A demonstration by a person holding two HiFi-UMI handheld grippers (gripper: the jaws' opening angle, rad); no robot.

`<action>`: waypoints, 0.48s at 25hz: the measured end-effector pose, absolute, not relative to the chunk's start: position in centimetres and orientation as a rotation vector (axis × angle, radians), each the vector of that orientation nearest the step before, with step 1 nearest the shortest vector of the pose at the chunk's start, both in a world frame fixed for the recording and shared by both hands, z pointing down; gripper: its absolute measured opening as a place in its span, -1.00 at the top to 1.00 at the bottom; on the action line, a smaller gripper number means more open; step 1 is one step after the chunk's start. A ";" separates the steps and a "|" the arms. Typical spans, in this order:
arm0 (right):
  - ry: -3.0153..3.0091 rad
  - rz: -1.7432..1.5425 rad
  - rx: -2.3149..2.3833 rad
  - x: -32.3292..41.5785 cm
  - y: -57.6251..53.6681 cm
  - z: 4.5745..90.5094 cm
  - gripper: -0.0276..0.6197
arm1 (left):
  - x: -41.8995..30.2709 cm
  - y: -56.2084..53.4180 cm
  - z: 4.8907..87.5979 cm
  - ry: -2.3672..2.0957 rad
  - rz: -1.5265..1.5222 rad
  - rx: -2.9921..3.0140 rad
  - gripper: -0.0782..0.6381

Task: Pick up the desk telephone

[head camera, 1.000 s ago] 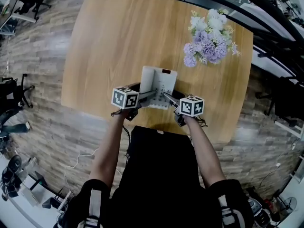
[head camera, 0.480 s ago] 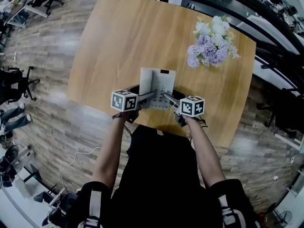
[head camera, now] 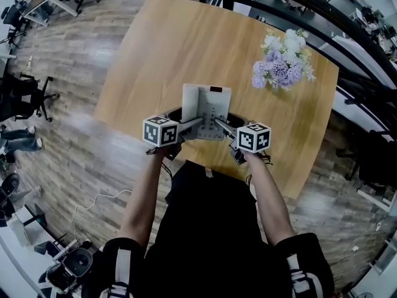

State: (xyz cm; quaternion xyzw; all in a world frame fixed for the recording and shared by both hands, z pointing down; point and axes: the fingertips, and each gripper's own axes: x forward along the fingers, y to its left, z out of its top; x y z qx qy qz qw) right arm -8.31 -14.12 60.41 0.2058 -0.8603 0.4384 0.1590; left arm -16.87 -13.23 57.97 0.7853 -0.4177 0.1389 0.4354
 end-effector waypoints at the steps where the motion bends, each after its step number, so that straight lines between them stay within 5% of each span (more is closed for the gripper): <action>1: -2.471 1.247 0.586 -8.4 -14.2 59.9 0.17 | -16.9 -13.3 57.4 -1.051 0.345 1.964 -0.31; 12: -2.571 1.147 0.573 -8.6 -14.6 54.5 0.17 | -17.0 -13.3 51.8 -1.143 0.320 2.060 -0.31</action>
